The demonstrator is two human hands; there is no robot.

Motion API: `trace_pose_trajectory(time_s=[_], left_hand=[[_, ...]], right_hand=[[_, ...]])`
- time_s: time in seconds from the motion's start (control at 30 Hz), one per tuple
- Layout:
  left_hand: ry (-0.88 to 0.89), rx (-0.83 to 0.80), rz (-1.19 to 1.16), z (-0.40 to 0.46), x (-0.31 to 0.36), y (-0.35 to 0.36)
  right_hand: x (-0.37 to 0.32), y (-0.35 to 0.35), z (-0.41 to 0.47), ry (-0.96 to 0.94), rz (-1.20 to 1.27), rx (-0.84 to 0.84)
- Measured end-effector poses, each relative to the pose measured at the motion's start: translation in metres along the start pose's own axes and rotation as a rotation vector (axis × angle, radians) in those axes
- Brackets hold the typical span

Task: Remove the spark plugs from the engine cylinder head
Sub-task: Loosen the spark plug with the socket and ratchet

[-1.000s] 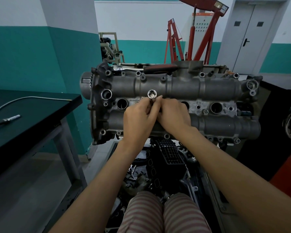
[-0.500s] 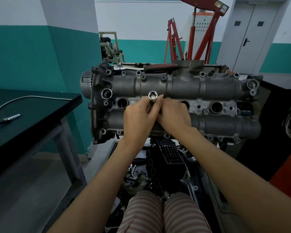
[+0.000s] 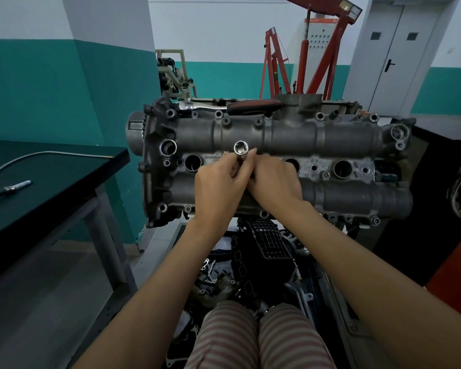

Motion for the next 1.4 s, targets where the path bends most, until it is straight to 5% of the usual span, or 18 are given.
trace_pose_trajectory(time_s=[1.4], left_hand=[[-0.014,-0.017,-0.038,-0.0044,-0.0027,-0.0001]], right_hand=[[0.0011,0.0027,0.0003,0.041,0.071,-0.01]])
Point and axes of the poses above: each hand's wrist, its own z-axis towards the middle knuckle, its own y-axis out of the palm, x = y × z, the point moved 2 cm from there along z, towards the middle knuckle, and after that the axes turned 2 degrees about y, right-handed, at the moved point
